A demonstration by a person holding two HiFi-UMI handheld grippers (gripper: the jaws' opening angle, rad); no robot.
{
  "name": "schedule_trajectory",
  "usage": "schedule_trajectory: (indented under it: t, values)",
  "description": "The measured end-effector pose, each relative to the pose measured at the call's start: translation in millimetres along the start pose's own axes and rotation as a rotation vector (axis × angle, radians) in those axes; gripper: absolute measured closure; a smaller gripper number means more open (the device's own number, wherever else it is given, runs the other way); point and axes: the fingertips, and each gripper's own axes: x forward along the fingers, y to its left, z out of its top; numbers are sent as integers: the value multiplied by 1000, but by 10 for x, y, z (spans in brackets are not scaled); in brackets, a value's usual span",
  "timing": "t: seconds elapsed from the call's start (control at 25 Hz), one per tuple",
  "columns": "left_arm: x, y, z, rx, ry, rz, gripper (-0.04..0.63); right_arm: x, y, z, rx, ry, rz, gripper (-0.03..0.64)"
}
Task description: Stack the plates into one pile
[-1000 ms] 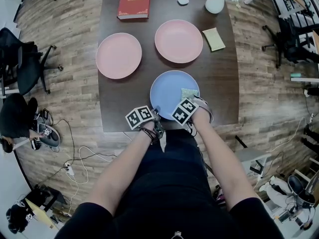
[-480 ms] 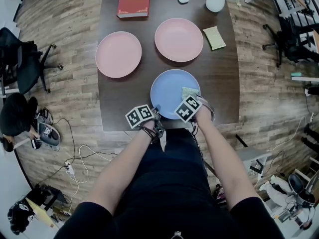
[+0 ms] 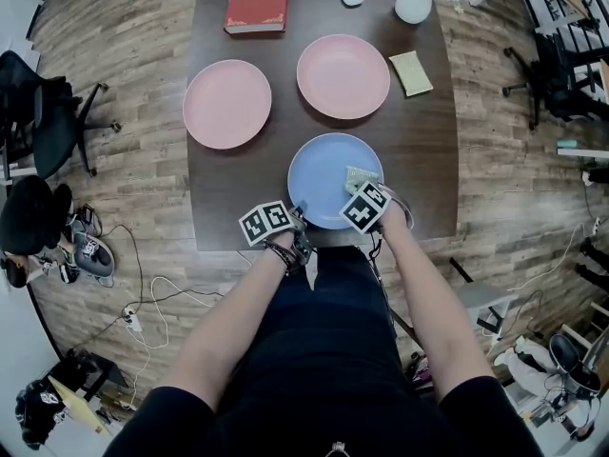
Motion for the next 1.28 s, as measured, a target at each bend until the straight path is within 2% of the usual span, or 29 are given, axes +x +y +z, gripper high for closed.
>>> schedule_trajectory:
  t: [0.52,1.28]
  values:
    - [0,-2,5,12,14,-8,581,10,74,155,5,-47,37,534]
    - [2,-14,-2,22,29,-11,581,62,357,593,-69,-106,123,534]
